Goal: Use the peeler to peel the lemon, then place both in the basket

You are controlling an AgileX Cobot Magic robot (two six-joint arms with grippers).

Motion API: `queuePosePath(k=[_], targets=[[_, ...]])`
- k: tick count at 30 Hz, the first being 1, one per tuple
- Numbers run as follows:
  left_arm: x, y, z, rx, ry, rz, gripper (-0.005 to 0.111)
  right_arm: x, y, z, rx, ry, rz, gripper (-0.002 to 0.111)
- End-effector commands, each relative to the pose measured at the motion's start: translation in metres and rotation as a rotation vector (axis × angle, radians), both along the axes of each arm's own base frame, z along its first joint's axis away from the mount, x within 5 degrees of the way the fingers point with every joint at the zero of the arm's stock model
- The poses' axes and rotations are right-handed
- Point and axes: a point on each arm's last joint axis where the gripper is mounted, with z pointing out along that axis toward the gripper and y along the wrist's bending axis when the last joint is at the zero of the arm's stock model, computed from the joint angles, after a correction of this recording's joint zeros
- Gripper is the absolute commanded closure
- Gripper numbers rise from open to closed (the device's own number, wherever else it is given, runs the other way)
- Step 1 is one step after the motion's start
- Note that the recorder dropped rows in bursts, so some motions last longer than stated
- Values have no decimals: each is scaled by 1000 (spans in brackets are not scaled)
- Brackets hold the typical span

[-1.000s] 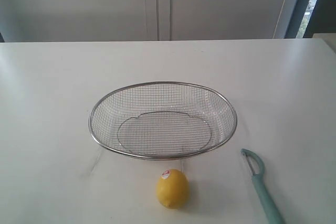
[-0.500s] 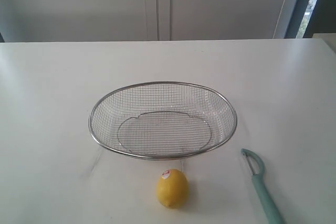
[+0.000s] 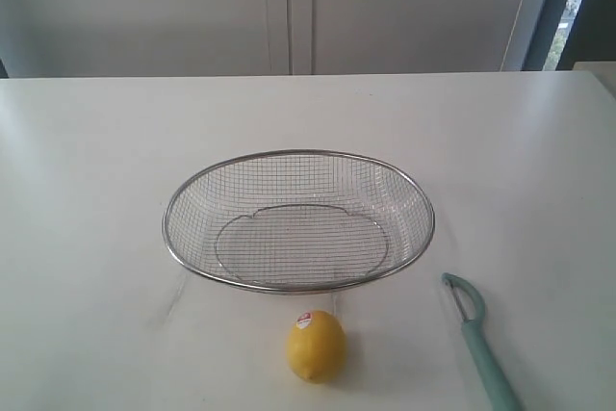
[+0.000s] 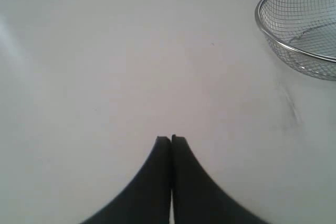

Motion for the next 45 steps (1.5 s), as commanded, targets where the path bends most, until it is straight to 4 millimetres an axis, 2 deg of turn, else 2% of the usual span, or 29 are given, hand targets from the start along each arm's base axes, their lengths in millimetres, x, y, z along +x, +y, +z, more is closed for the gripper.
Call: queuePosePath(k=[1,4,14,26,31,35,40,45], targets=[[0,-1,-1,-10,4,-9,107,9,1,-14,118,145,108,108],[0,-1,-1,-10,4,-9,107,10,2,-16,101,169,104,108],[0,-1,-1,-10,4,-9,107,-3,-4,0,72,-47,8,108],[0,-1,-1,-10,4,-9,107,-21,-3,50,-133,-124,-189,108],[0,-1,-1,-10,4,-9,107,-15,-2,69,-205,-84,-246,108],[0,-1,-1,-10,4,-9,107,-1,1,79,-269,-18,-243,108],[0,-1,-1,-10,4,-9,107,19,7,81,-402,74,-233,108],[0,-1,-1,-10,4,-9,107,33,9,82,-416,123,-194,108]])
